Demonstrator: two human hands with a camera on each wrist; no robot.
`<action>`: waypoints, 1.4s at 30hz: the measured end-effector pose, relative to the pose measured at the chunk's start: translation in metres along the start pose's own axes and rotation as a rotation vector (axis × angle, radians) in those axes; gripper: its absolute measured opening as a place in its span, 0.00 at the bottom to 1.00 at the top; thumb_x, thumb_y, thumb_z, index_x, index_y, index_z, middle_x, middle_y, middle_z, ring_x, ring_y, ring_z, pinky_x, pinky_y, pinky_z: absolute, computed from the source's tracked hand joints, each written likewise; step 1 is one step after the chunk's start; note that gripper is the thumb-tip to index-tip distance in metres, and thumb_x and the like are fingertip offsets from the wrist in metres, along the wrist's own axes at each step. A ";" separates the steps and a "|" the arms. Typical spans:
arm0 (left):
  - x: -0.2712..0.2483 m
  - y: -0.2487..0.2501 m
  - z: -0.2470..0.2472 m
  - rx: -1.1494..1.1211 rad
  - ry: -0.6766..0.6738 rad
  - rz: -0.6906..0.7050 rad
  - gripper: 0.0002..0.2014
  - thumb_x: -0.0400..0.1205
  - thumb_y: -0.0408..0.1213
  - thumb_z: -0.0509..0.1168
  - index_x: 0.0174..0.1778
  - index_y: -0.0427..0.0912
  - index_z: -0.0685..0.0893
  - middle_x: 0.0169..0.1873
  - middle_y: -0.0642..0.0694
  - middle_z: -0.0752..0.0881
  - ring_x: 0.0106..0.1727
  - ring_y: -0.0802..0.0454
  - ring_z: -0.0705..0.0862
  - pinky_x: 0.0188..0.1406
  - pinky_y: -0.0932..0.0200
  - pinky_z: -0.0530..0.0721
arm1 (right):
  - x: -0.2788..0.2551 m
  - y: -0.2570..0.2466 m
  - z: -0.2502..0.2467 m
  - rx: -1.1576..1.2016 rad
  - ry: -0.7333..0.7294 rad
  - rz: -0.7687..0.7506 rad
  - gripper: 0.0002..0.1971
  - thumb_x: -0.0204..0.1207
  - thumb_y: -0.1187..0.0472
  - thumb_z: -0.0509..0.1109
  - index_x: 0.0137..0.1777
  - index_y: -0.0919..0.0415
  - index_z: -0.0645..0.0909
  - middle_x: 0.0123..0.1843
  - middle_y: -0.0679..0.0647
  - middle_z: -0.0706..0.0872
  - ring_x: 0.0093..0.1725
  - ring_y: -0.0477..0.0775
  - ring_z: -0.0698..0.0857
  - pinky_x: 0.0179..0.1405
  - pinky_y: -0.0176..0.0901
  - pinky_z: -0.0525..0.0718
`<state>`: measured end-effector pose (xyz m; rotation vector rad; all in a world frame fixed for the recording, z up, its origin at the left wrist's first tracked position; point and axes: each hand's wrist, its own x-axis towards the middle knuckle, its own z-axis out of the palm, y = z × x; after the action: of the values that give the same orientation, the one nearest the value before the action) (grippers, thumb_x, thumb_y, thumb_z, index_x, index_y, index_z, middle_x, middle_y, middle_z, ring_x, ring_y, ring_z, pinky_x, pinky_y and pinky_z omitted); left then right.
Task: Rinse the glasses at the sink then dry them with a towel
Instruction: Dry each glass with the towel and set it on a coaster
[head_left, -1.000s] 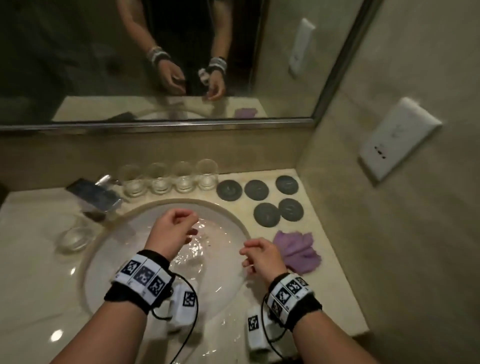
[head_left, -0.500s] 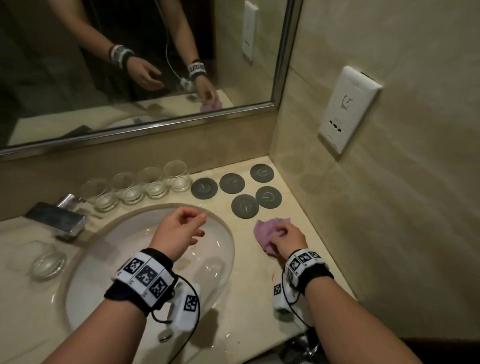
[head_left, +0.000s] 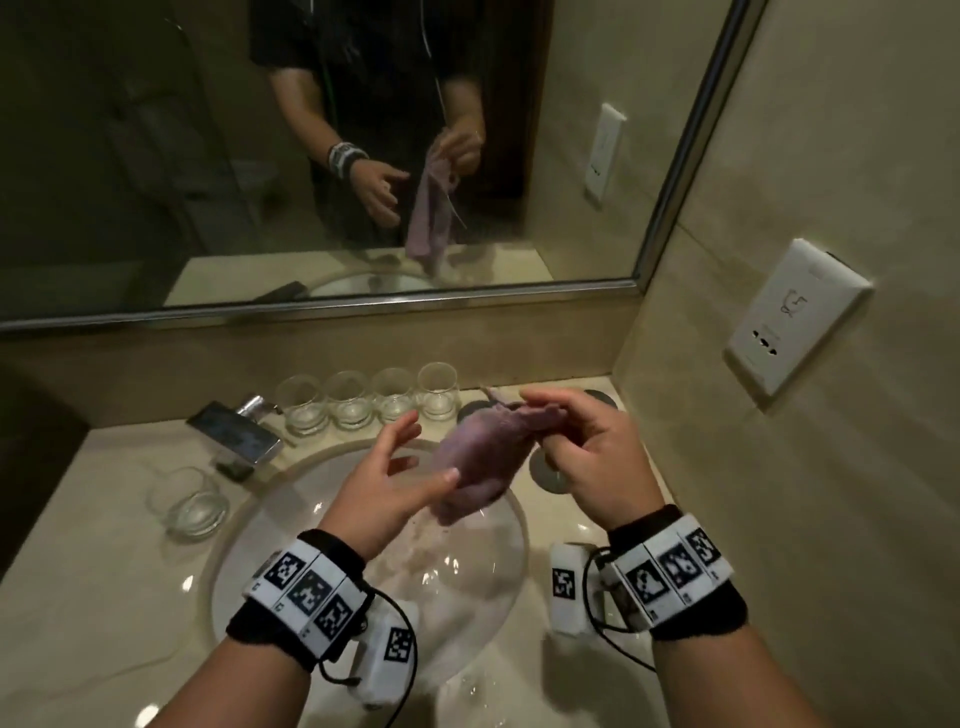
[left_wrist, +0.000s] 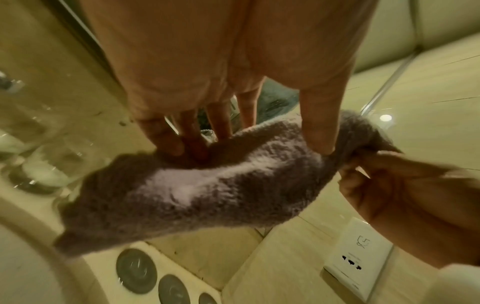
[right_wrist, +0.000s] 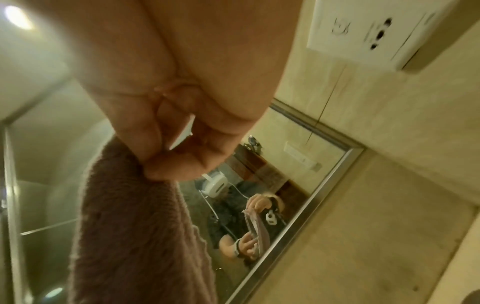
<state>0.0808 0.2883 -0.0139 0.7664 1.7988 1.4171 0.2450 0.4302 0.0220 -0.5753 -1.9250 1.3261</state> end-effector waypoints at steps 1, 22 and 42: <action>-0.003 0.005 -0.001 -0.006 -0.029 0.034 0.37 0.72 0.36 0.78 0.74 0.61 0.70 0.61 0.66 0.77 0.59 0.69 0.79 0.51 0.70 0.83 | 0.004 -0.008 0.001 0.036 -0.024 -0.036 0.28 0.68 0.83 0.64 0.52 0.48 0.86 0.48 0.47 0.91 0.48 0.49 0.88 0.45 0.38 0.85; -0.026 0.021 -0.034 0.163 0.127 0.170 0.03 0.82 0.34 0.69 0.43 0.45 0.87 0.40 0.49 0.88 0.44 0.56 0.86 0.48 0.56 0.82 | 0.027 -0.007 0.059 1.033 -0.190 0.332 0.13 0.59 0.67 0.77 0.45 0.62 0.85 0.52 0.65 0.89 0.55 0.63 0.87 0.53 0.55 0.88; -0.067 0.105 -0.079 0.663 0.015 0.227 0.07 0.83 0.49 0.64 0.49 0.60 0.89 0.44 0.61 0.82 0.49 0.61 0.82 0.47 0.72 0.77 | -0.032 0.055 0.155 0.990 -0.516 0.733 0.19 0.71 0.64 0.74 0.63 0.62 0.81 0.59 0.63 0.87 0.55 0.62 0.86 0.54 0.60 0.83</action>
<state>0.0570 0.2140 0.1111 1.3265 2.2764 0.9396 0.1453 0.3343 -0.0716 -0.4340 -1.1091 2.8400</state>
